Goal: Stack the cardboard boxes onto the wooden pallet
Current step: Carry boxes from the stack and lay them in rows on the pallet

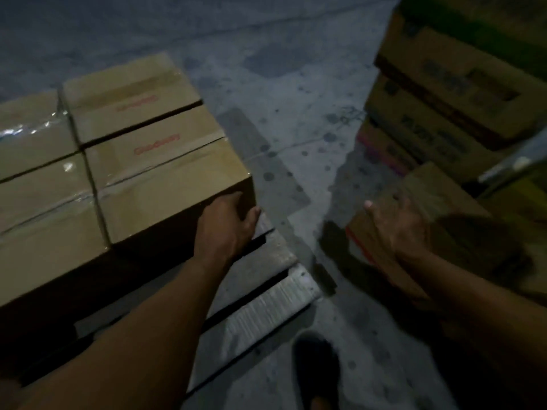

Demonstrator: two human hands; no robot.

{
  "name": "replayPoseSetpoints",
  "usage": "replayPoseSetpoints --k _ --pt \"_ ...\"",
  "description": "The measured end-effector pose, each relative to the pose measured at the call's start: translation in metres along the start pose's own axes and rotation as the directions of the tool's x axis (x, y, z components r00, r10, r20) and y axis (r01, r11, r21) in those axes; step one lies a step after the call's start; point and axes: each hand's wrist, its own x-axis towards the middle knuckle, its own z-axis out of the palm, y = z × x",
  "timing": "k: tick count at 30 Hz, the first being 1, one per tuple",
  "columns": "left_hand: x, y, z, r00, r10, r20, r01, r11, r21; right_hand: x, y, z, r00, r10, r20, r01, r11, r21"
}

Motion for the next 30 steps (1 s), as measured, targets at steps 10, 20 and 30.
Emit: replayPoseSetpoints --k 10,20,30 --pt "-0.083 0.186 0.145 0.91 0.309 0.277 -0.314 0.949 -0.026 -0.043 0.204 -0.164 0.914 0.313 -0.259 -0.319 0.947 0.02" --pt "-0.154 0.298 0.311 0.781 0.338 0.525 -0.375 0.926 -0.04 -0.078 0.415 -0.228 0.648 0.685 -0.331 -0.647 0.725 0.234" --pt "-0.137 0.29 0.442 0.708 0.341 0.619 -0.374 0.924 -0.081 -0.055 0.514 -0.182 0.642 0.749 -0.166 -0.697 0.66 0.281"
